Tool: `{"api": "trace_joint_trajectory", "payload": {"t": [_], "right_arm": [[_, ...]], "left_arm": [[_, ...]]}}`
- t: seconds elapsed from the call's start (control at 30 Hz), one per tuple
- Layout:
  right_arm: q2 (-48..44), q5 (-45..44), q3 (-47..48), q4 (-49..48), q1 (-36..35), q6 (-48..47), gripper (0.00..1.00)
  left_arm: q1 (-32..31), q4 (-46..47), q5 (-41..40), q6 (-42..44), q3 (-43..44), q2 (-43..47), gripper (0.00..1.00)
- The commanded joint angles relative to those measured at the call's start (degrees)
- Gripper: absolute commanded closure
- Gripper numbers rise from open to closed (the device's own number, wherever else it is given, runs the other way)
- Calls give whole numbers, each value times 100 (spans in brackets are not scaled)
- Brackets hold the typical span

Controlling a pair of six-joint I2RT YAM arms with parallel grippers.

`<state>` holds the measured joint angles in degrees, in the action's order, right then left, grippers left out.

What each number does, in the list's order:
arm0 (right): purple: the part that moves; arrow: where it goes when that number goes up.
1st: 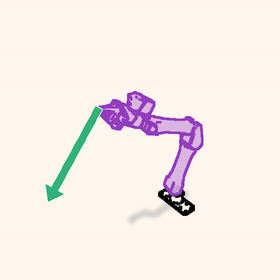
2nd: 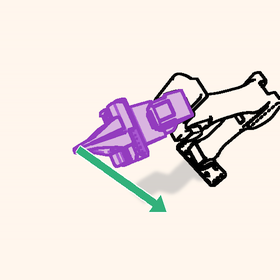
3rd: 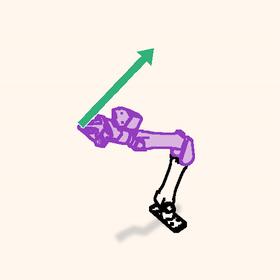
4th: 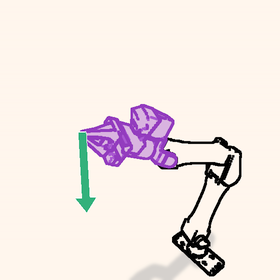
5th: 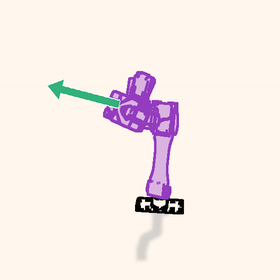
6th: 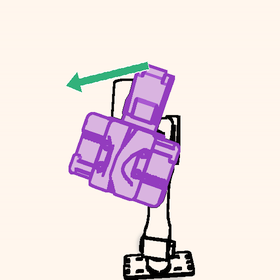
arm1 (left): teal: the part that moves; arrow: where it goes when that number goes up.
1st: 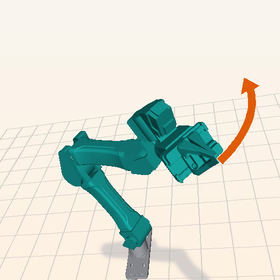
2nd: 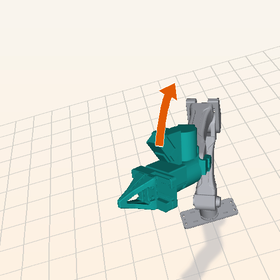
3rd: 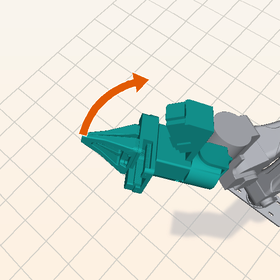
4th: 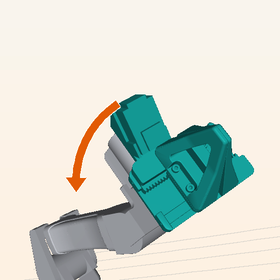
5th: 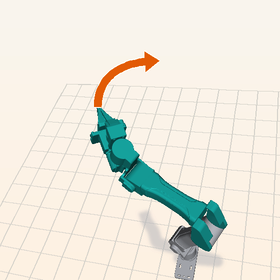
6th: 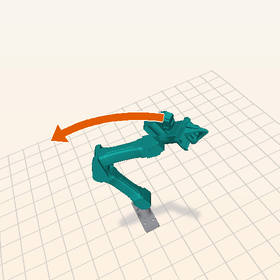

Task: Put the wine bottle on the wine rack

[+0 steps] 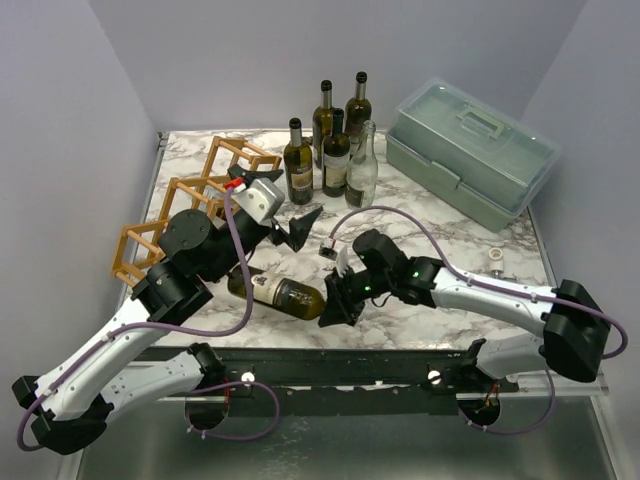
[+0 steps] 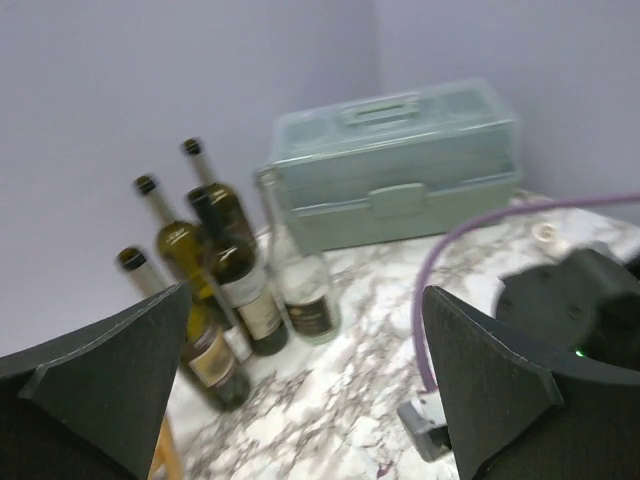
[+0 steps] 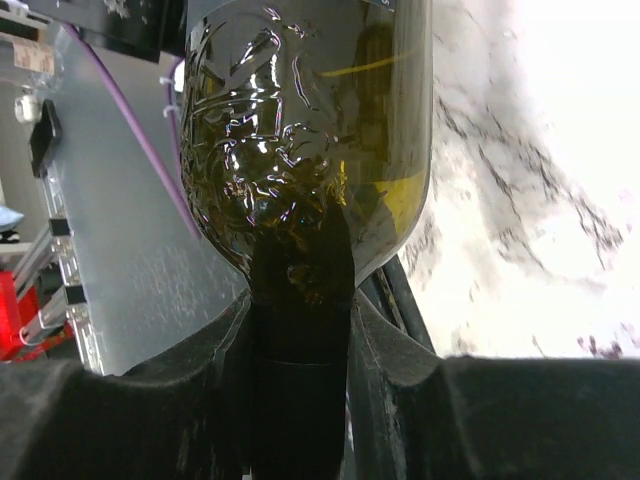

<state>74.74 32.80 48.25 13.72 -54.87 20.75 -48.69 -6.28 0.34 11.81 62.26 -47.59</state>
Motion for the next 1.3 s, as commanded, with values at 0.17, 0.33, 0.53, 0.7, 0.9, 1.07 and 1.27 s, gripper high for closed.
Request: {"api": "trace_joint_trajectory", "payload": {"t": [0.17,0.33,0.53,0.7,0.9,1.07,1.27], "right_arm": [[977,-385,471,-2408,-453,790,100],[1411,-612,715,-2565,-546,1049,100],[1769,-704,1056,-2546,-595,990,99],[2077,-740,1355,-2476,-601,952,100],[2406,-755,1618,-2616,-597,1010,99],[2655,-792,1796,-2684,-603,995,99],[2784,-861,1732,-3185,-606,1076,99]], "left_arm": [[87,225,-2744,-50,-107,53,1],[255,473,-2585,-145,-740,417,1],[772,391,-2134,-328,-1000,730,1],[990,440,-2175,-215,-1104,826,1],[996,456,-2190,-60,-1163,875,1],[1010,453,-2170,-26,-1177,865,1],[1018,455,-2101,-54,-1185,847,1]]}}
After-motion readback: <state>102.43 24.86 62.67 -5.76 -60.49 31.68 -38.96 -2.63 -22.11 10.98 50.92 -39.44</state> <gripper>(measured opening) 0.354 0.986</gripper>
